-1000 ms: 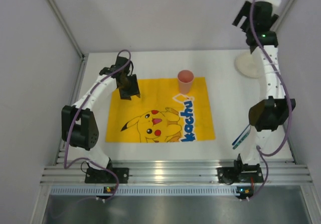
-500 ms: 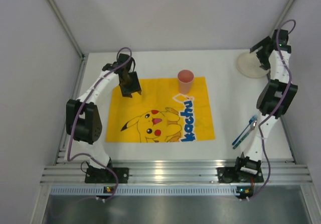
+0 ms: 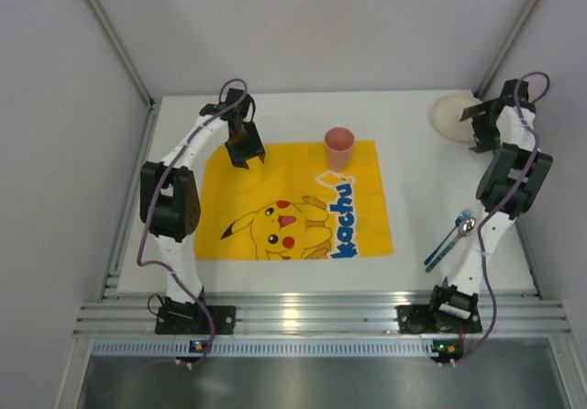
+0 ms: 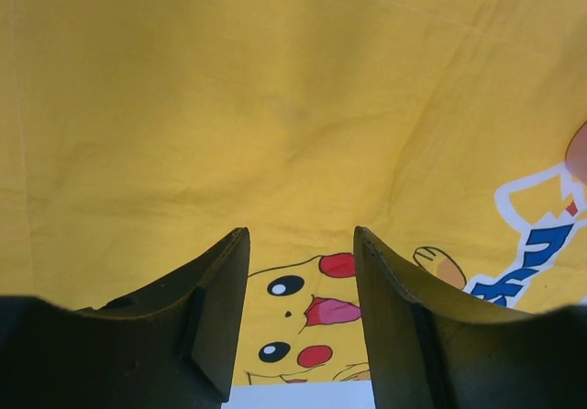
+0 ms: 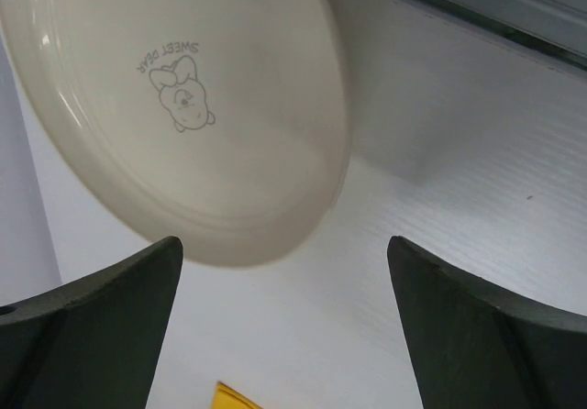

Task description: Set the dinner table for one person

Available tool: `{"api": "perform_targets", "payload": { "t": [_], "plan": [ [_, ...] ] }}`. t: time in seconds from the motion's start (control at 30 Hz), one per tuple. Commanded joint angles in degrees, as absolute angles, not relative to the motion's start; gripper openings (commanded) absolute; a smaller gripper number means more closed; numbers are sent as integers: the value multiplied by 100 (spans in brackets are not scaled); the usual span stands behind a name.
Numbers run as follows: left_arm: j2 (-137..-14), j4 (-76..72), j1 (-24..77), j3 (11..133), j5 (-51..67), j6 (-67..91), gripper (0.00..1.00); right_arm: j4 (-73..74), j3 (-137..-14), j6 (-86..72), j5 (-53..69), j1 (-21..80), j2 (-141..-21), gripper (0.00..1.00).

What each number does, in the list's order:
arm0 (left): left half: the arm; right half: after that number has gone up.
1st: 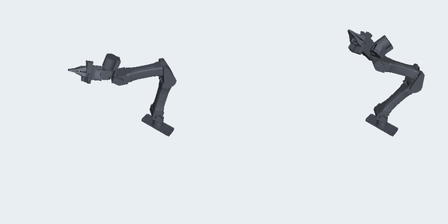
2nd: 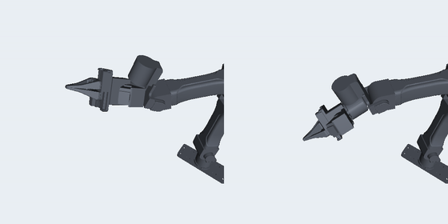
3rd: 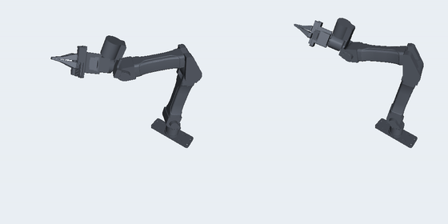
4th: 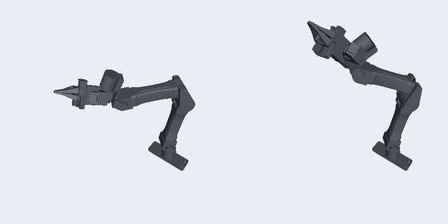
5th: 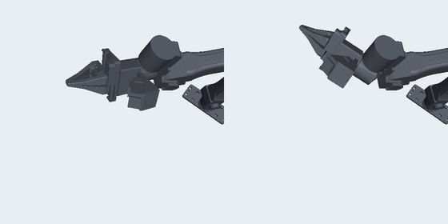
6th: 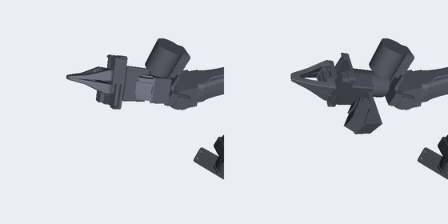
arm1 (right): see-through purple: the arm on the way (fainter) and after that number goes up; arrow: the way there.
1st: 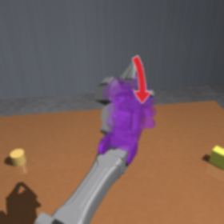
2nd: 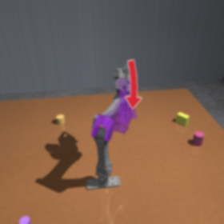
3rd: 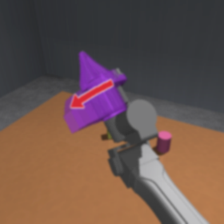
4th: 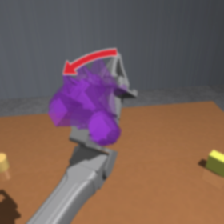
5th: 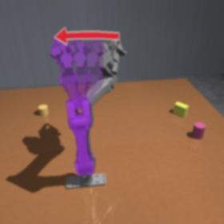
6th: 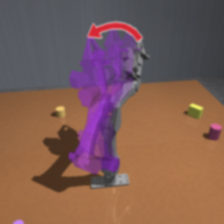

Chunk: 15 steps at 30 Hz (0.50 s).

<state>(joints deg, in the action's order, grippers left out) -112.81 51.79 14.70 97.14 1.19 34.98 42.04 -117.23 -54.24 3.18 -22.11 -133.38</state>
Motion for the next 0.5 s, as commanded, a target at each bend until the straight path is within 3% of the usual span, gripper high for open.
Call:
{"api": "perform_targets", "payload": {
  "t": [0.0, 0.17, 0.47],
  "plan": [
    [-11539, 5343, 1450, 10195, 140, 3656, 54, 4157, -12032, -5546, 439, -2250, -13359, 94],
    [-11935, 5615, 1450, 10792, 185, 3797, 54, 3973, -12296, -5669, 422, -2232, -13746, 90],
    [-11988, 5915, 1547, 10890, 176, 4456, 54, 3779, -12532, -5669, 211, -2250, -14018, 67]
  ]
}}
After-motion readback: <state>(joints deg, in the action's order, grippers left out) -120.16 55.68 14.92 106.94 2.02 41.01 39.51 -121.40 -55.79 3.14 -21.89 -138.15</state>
